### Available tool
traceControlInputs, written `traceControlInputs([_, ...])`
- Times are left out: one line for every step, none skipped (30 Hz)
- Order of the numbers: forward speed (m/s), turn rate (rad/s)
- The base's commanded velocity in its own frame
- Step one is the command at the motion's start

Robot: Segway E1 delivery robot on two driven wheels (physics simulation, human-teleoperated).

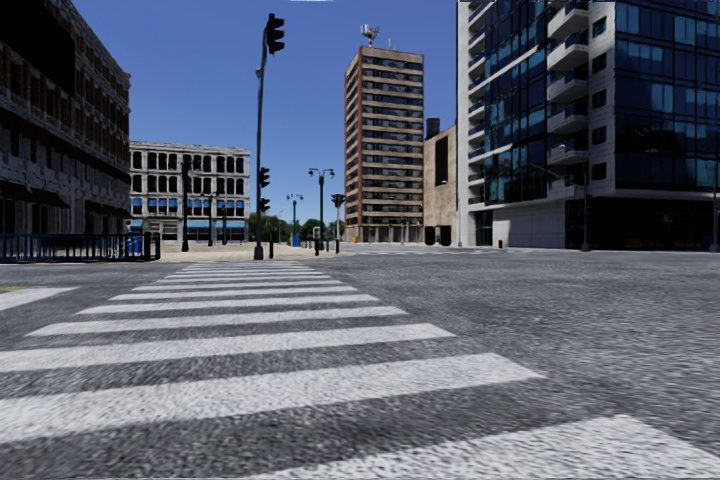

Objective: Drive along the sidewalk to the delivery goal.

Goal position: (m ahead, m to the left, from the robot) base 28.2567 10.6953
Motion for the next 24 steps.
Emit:
traceControlInputs([1.45,0.67])
traceControlInputs([1.45,0.67])
traceControlInputs([1.42,0.67])
traceControlInputs([1.38,0.67])
traceControlInputs([1.34,0.67])
traceControlInputs([1.34,0.67])
traceControlInputs([1.33,0.67])
traceControlInputs([1.32,0.67])
traceControlInputs([1.31,0.67])
traceControlInputs([1.3,0.66])
traceControlInputs([1.3,0.66])
traceControlInputs([1.28,0.64])
traceControlInputs([1.27,0.6])
traceControlInputs([1.26,0.56])
traceControlInputs([1.26,0.55])
traceControlInputs([1.26,0.55])
traceControlInputs([1.25,0.45])
traceControlInputs([1.25,0.26])
traceControlInputs([1.25,0.11])
traceControlInputs([1.25,0.06])
traceControlInputs([1.25,0.06])
traceControlInputs([1.25,0.0])
traceControlInputs([1.25,0.0])
traceControlInputs([1.24,0.0])
